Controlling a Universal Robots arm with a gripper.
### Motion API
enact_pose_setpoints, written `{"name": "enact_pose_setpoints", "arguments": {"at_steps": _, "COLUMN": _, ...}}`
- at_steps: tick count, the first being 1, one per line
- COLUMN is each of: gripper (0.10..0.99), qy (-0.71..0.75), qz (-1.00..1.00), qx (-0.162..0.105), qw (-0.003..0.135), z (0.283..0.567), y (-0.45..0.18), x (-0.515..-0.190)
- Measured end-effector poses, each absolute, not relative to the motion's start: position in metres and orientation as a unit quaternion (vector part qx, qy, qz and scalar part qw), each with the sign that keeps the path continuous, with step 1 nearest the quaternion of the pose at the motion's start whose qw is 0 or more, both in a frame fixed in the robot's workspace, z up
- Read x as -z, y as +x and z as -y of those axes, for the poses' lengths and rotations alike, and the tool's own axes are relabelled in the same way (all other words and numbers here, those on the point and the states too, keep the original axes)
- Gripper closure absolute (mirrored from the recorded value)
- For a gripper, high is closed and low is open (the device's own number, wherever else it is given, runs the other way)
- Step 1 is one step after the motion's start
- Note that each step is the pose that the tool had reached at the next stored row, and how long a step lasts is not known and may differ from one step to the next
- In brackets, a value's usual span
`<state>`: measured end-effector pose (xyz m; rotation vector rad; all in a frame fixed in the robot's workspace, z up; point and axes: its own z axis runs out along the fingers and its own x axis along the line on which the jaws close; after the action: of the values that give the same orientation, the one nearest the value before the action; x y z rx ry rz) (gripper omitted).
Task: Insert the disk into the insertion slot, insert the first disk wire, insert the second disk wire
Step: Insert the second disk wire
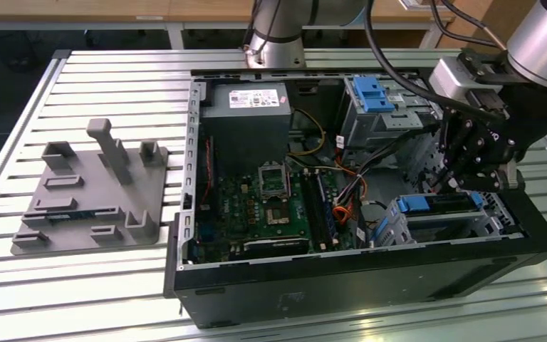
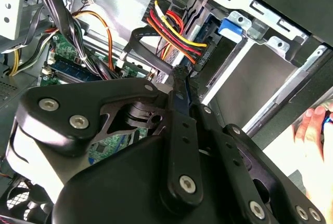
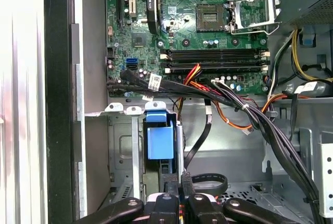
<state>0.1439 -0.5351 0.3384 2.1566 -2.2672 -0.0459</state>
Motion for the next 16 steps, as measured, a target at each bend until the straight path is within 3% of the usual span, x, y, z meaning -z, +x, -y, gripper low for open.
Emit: {"name": "enact_pose_setpoints", "arguments": {"at_steps": 16, "gripper": 0.937, "qy": 0.684, "qz": 0.729, "qx": 0.015, "qw": 0.006, "z": 0.5397, "y": 0.1451, "x": -0.3381}}
